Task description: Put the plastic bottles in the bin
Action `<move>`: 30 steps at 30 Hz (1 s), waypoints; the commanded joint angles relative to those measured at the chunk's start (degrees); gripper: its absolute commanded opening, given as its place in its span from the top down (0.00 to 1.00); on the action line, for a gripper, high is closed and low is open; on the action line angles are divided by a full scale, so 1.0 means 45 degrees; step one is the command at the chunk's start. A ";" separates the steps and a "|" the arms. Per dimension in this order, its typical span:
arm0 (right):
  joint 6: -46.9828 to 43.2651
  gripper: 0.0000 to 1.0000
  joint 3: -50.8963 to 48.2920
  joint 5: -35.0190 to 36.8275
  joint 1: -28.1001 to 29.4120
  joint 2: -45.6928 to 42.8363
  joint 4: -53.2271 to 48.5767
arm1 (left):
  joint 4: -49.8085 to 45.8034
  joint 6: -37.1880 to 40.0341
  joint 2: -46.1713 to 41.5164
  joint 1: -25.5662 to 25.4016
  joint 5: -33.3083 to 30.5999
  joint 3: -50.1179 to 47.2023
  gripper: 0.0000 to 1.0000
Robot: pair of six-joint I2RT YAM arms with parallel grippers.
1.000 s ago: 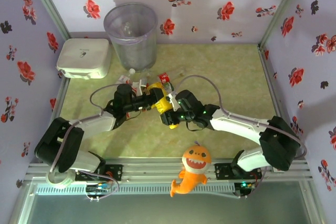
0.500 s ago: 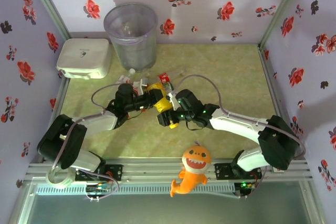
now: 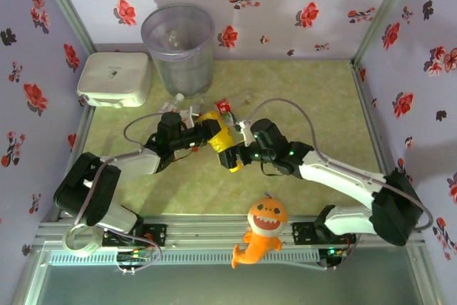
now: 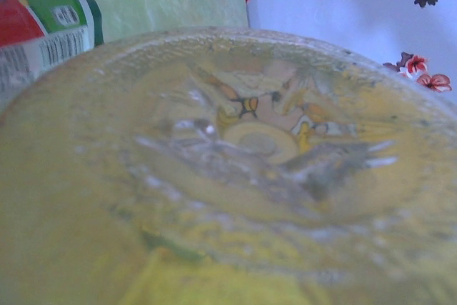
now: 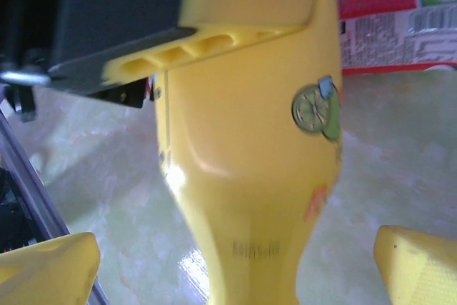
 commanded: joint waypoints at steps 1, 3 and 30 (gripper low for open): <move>-0.0157 0.01 -0.0507 0.0961 -0.0397 -0.1275 -0.0457 | -0.0955 0.1022 -0.0198 0.0141 -0.0012 0.1169 0.89; 0.0112 0.01 -0.0859 0.1391 -0.0732 -0.1985 -0.0487 | -0.2099 0.1741 -0.0422 0.0265 0.0214 0.2081 0.93; 0.1320 0.01 -0.2315 0.2758 -0.1503 -0.4869 -0.2622 | -0.5255 0.4611 0.5981 0.6029 -0.1673 1.8137 1.00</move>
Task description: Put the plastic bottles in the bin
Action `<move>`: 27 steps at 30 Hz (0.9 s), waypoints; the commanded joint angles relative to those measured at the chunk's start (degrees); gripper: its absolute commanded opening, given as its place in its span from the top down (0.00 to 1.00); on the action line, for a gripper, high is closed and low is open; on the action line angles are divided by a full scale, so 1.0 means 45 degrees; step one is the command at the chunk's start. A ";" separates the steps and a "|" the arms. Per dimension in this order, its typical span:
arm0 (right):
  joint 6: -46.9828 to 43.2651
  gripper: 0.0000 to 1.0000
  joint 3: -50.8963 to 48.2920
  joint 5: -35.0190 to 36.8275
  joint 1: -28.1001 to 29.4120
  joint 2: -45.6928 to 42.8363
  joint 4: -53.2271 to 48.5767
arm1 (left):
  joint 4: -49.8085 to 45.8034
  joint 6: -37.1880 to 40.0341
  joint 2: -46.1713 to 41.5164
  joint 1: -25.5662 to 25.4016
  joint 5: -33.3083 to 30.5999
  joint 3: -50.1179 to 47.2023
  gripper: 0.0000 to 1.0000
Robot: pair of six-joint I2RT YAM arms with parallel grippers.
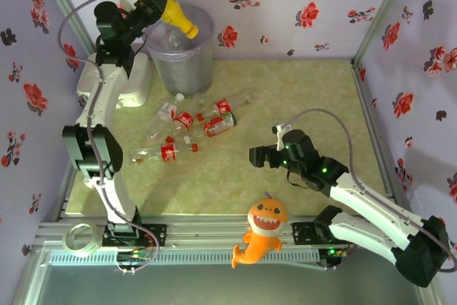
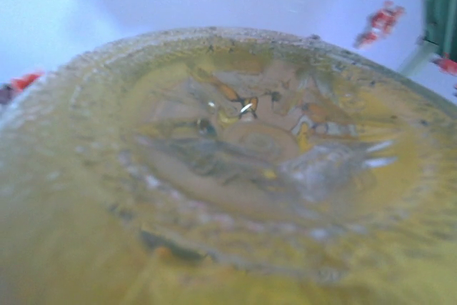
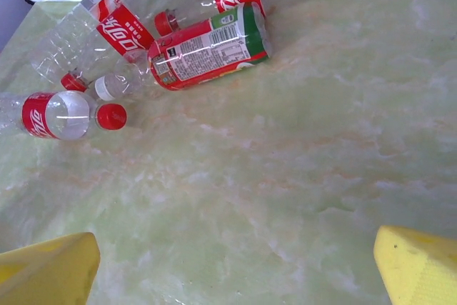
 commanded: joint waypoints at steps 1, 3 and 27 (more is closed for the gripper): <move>0.0285 0.01 -0.0201 0.0253 -0.0056 -0.0473 -0.0453 | -0.0685 0.1096 0.0758 0.0144 -0.1138 0.1707 1.00; 0.0286 0.01 -0.0265 0.0310 -0.0051 -0.0677 -0.0600 | -0.1363 0.1527 0.1331 0.0124 -0.1497 0.2341 1.00; 0.0190 0.01 -0.0552 0.0876 -0.0051 -0.1518 -0.1368 | -0.6853 0.8020 0.3329 -0.2250 -0.2747 0.3736 1.00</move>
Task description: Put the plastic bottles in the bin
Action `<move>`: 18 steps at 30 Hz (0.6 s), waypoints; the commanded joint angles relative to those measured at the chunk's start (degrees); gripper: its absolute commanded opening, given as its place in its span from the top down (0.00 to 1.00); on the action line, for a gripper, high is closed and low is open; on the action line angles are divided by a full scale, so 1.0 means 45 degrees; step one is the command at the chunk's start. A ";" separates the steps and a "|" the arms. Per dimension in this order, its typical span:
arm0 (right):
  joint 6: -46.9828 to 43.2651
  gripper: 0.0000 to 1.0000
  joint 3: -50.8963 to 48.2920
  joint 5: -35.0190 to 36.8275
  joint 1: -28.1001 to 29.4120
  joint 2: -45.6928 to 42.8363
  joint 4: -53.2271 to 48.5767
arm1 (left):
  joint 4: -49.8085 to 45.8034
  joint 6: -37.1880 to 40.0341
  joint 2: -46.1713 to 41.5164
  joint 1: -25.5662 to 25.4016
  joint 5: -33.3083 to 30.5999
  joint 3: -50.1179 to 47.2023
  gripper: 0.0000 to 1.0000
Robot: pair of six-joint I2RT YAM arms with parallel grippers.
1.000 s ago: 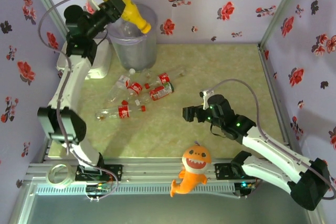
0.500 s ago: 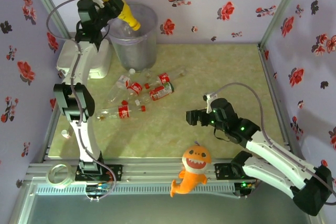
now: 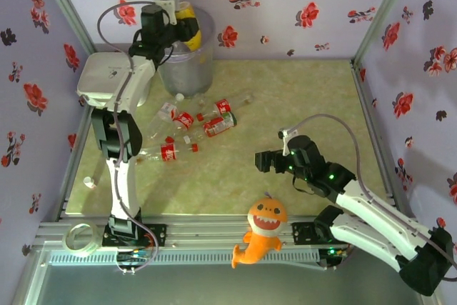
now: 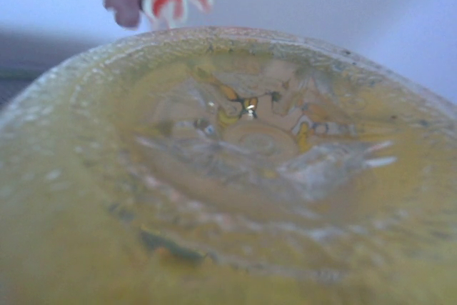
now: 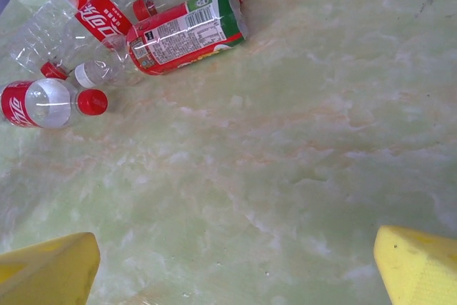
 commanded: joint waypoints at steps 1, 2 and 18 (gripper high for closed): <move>0.0058 0.01 -0.0158 0.0466 -0.0054 -0.0292 -0.0279 | -0.1142 0.1664 0.0124 -0.0273 -0.0414 0.0368 1.00; 0.0035 0.01 -0.0158 0.0506 -0.0051 -0.0319 -0.0304 | -0.1224 0.1794 0.0145 -0.0322 -0.0459 0.0310 1.00; 0.0014 0.01 -0.0100 0.0664 -0.0066 -0.0533 -0.0577 | -0.1594 0.2065 0.0682 -0.0385 -0.0422 -0.0138 0.53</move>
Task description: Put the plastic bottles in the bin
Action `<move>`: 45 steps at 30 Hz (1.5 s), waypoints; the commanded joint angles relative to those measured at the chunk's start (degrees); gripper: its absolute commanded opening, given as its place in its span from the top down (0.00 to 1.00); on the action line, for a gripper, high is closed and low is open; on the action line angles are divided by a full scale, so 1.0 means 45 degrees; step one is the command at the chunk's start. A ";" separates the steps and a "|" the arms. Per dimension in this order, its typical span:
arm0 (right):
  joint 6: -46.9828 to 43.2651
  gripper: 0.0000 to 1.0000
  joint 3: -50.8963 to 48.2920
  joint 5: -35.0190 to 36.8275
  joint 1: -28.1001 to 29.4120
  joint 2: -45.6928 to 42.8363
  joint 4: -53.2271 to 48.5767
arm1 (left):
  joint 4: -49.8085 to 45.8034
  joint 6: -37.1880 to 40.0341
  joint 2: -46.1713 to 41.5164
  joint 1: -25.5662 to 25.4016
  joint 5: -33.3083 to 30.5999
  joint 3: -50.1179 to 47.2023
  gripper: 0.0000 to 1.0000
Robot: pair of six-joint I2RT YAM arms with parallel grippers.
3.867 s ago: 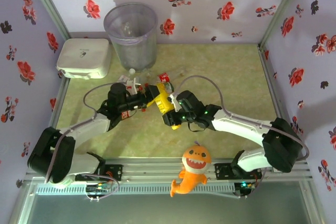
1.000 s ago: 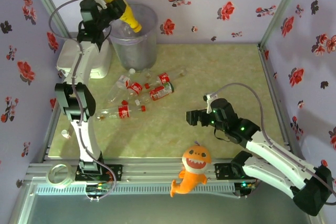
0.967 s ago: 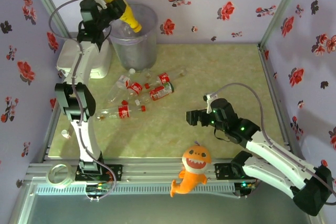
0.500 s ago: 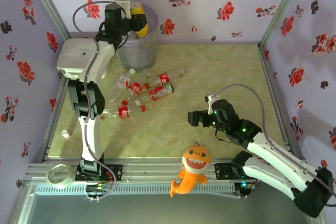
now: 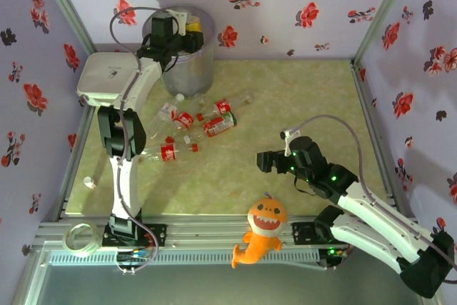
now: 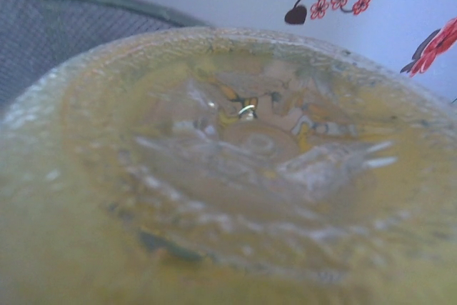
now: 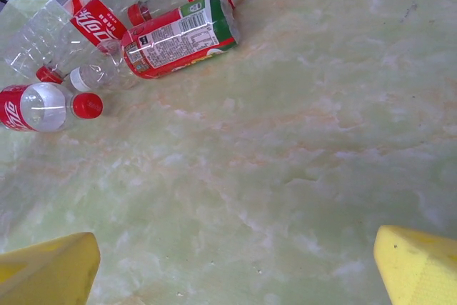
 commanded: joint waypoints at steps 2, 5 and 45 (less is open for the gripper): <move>0.0023 0.01 -0.0100 0.0431 -0.0051 -0.0218 -0.0332 | -0.0429 0.0232 0.0079 -0.0085 0.0171 0.0054 0.38; 0.0002 0.01 -0.0081 0.0450 -0.0051 -0.0213 -0.0299 | -0.0553 0.0288 -0.0017 -0.0071 0.0206 0.0320 0.20; 0.0778 0.01 0.1243 0.2270 -0.0941 0.0227 -0.1893 | -0.2353 0.1308 -0.7810 0.0806 -0.1152 -0.5310 0.02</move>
